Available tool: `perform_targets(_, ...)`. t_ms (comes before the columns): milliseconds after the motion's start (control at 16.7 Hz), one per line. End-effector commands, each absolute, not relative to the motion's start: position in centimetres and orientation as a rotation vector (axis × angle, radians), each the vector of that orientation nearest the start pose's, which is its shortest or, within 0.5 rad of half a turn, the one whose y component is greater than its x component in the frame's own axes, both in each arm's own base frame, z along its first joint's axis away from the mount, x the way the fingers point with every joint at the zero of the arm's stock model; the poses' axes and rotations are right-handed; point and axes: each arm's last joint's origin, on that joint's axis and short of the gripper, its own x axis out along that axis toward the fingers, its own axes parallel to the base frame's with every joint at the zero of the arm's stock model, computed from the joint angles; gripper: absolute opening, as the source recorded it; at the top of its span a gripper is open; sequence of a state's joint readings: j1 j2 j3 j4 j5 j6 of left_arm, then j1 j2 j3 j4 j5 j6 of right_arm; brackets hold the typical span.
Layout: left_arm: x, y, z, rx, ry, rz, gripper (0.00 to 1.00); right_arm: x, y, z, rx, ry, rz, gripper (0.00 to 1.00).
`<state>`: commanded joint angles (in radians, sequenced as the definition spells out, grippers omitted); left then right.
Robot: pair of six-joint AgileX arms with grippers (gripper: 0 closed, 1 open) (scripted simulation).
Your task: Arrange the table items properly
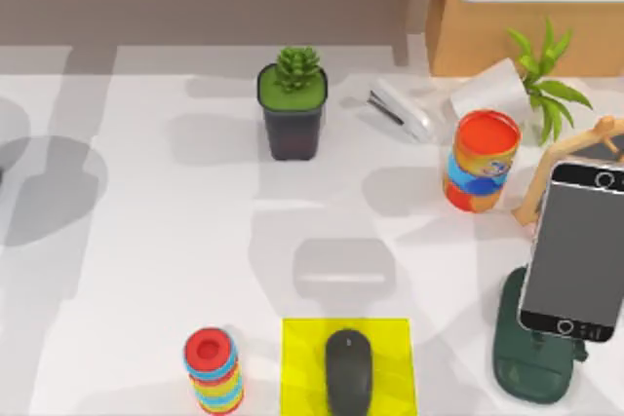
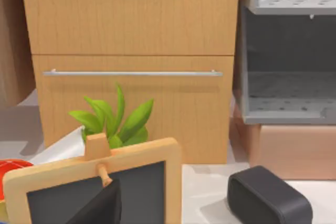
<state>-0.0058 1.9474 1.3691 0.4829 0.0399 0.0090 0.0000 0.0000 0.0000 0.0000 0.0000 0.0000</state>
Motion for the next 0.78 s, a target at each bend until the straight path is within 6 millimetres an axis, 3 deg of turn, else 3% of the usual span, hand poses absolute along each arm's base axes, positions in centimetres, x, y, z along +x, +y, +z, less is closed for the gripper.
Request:
perform_targets(420,45.92,0.10,25.19,-0.007,0.095,-0.025,0.98,10.57,-0.12,16.00,0.000,0.000,0.000,1.00)
perform_targets(780,45.92,0.10,25.19,-0.007,0.095,-0.025,1.00,10.57,-0.12,16.00,0.000,0.000,0.000,1.00)
